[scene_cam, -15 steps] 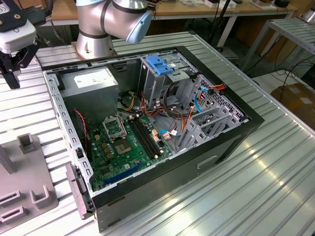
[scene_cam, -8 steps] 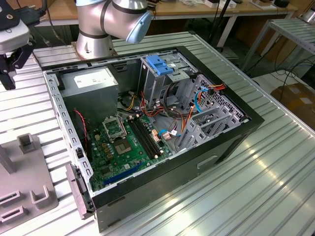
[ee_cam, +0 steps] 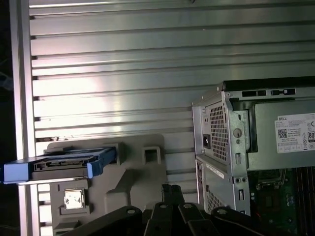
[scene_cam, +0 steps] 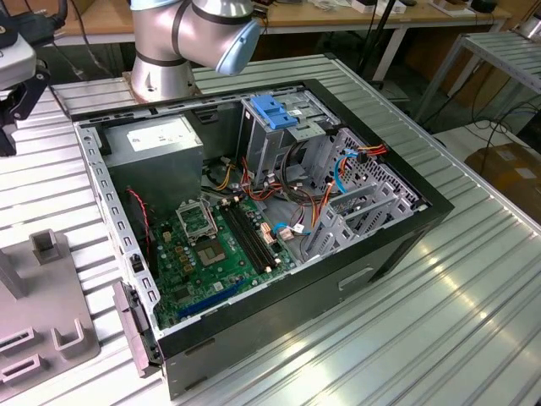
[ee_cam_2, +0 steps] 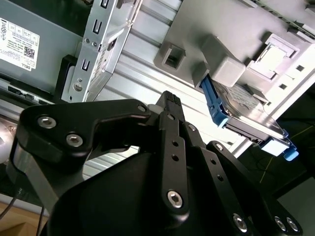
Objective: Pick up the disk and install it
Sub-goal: 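Reach for the disk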
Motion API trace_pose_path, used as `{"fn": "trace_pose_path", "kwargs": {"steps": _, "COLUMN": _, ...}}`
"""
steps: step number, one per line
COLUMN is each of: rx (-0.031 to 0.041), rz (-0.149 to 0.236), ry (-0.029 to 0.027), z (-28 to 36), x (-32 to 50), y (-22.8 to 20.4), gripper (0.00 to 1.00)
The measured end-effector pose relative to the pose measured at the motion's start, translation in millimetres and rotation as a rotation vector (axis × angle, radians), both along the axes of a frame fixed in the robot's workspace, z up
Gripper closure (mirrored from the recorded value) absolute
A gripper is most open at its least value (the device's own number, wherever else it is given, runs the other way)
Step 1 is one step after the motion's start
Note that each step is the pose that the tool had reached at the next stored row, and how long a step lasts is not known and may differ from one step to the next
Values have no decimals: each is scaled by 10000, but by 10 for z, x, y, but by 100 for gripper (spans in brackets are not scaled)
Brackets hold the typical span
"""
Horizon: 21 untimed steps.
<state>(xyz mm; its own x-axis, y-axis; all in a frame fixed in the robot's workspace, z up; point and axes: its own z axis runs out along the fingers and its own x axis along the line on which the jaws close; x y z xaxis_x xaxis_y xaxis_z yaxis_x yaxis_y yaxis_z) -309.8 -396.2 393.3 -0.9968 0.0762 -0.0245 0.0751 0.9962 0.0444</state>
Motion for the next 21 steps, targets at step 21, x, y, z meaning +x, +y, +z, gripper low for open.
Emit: {"fn": "trace_pose_path", "kwargs": {"steps": 21, "rx": 0, "rz": -1, "ry": 45, "z": -1, "x": -276, "y": 36, "gripper": 90}}
